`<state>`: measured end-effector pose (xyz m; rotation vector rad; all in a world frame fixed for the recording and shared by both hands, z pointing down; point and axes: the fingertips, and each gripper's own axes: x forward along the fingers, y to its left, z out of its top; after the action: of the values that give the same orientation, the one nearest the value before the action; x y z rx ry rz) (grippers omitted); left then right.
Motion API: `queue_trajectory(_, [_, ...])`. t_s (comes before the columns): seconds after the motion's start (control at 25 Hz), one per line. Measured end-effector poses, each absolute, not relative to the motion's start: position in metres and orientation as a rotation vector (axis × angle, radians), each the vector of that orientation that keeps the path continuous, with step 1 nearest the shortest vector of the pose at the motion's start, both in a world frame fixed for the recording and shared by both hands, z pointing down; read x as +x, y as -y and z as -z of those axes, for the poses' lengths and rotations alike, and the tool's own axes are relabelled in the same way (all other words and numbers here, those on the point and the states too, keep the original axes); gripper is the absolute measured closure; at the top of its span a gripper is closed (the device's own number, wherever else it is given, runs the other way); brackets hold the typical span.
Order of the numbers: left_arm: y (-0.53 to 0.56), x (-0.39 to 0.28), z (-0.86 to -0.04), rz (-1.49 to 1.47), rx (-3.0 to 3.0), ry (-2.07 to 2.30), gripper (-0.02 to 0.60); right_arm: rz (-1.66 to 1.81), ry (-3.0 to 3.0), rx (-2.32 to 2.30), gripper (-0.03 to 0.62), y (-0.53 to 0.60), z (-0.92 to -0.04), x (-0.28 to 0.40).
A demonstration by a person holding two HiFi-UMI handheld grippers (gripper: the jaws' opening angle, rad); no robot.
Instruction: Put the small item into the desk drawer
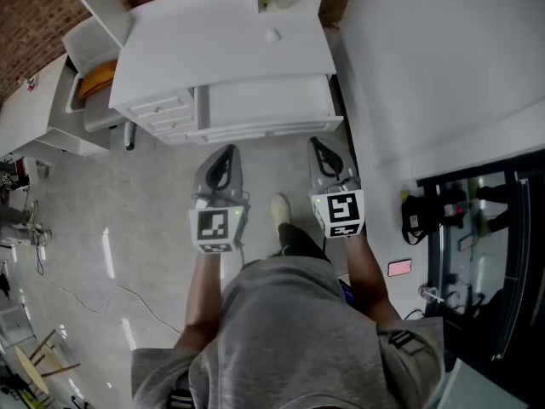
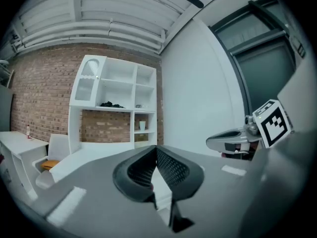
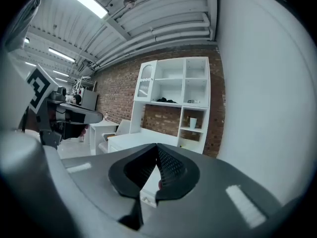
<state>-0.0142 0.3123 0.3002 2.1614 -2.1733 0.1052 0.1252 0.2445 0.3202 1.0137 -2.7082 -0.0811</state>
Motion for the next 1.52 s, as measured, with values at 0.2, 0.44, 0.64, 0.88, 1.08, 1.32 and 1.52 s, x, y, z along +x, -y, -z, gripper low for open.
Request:
queue_trajectory(0.2, [-0.252, -0.037, -0.306, -0.118, 2.114, 2.194, 0.569, 0.037, 2.703, 0.967, 0.591, -0.178, -0.333, 0.101])
queue_trajectory(0.44, [-0.194, -0.06, -0.314, -0.134, 2.064, 2.215, 0.569, 0.013, 2.704, 0.899, 0.591, -0.114, -0.346, 0.07])
queue_trajectory(0.64, [-0.155, -0.073, -0.32, -0.15, 2.045, 2.226, 0.569, 0.004, 2.712, 0.851, 0.591, -0.075, -0.355, 0.05])
queue_trajectory(0.88, [-0.126, -0.083, -0.325, -0.179, 2.019, 2.238, 0.569, -0.003, 2.715, 0.812, 0.591, -0.046, -0.361, 0.036])
queue_trajectory(1.08, [-0.109, -0.09, -0.326, -0.2, 2.002, 2.242, 0.569, -0.024, 2.701, 0.794, 0.591, -0.025, -0.368, 0.028])
queue_trajectory(1.32, [-0.082, -0.108, -0.325, -0.204, 2.007, 2.238, 0.569, -0.023, 2.683, 0.793, 0.591, 0.002, -0.373, 0.012])
queue_trajectory(1.52, [-0.049, -0.132, -0.332, -0.207, 2.038, 2.2, 0.569, -0.04, 2.65, 0.833, 0.59, 0.032, -0.384, -0.007])
